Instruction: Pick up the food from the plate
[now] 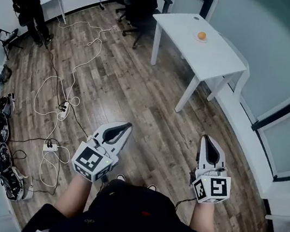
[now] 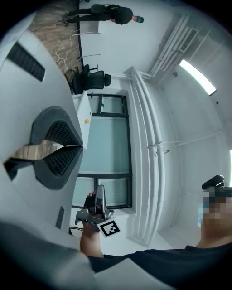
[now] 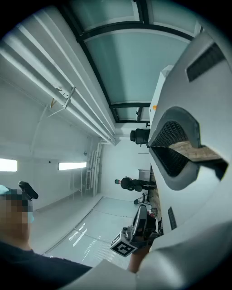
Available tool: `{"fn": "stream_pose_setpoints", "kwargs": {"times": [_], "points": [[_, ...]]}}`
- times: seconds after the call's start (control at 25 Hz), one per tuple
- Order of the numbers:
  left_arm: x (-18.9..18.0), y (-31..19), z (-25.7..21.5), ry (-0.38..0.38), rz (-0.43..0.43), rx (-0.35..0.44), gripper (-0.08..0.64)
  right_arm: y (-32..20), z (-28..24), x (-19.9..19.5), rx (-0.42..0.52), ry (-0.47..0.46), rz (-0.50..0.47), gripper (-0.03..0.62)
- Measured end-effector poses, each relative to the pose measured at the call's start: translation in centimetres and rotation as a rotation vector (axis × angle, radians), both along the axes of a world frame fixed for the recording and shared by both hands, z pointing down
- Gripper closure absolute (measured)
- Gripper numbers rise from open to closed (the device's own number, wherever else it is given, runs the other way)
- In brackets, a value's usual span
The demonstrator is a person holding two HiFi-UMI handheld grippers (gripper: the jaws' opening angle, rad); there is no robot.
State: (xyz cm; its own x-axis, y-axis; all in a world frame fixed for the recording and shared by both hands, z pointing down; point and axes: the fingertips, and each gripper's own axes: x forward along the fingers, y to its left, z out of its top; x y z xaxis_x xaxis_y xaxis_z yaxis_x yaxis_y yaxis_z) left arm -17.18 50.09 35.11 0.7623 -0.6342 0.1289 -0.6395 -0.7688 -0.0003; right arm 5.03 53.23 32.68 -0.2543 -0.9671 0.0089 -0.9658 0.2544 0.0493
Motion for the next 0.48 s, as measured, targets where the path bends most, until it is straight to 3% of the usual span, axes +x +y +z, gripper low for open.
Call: {"fn": "stream_pose_setpoints", "kwargs": {"times": [0.48], "points": [[-0.18, 0.05, 0.09, 0.007, 0.000, -0.009, 0.537, -0.20, 0.18, -0.58, -0.008, 0.016, -0.016, 0.568]]}}
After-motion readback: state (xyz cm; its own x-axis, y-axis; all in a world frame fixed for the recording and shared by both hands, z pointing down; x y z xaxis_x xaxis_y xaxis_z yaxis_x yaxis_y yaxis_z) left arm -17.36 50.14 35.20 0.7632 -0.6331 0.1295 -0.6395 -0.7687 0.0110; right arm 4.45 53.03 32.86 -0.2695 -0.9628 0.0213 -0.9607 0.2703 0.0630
